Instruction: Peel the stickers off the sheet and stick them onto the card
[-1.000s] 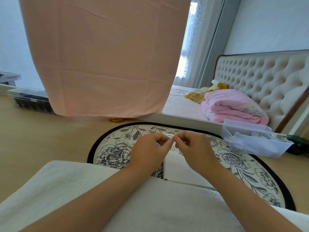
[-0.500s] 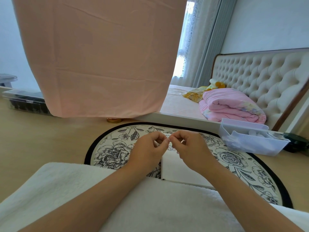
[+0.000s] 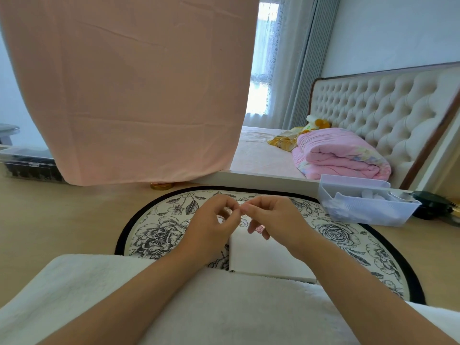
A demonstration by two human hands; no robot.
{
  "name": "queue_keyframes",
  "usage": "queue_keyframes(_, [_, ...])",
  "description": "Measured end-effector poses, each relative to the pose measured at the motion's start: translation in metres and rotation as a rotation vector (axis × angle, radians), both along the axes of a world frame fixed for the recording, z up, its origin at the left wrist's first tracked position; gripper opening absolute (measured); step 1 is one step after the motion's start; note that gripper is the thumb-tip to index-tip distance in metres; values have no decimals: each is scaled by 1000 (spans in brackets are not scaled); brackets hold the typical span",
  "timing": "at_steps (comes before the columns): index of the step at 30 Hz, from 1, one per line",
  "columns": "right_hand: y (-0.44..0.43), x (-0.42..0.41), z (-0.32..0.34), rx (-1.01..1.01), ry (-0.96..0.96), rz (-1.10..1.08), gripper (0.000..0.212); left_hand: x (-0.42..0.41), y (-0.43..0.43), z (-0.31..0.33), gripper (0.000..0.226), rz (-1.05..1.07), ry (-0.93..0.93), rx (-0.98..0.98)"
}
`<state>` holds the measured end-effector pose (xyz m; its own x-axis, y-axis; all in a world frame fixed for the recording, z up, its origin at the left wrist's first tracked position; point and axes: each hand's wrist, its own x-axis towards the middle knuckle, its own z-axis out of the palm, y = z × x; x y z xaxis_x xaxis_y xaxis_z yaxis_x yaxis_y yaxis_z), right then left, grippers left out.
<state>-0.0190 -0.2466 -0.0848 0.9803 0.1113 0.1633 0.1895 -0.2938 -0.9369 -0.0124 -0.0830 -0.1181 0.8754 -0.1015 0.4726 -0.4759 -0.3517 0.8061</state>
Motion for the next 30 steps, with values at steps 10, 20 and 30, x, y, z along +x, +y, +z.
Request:
queue_keyframes(10, [-26,6,16,30,-53,-58,13,8,-23,22,14,-89,160,-169])
queue_keyframes(20, [-83,23,23,30,-54,-111,16,31,-86,42,10,-85,198,-139])
queue_keyframes(30, [-161,37,18,7,-108,-437,24,59,-149,42,16,-88,142,21])
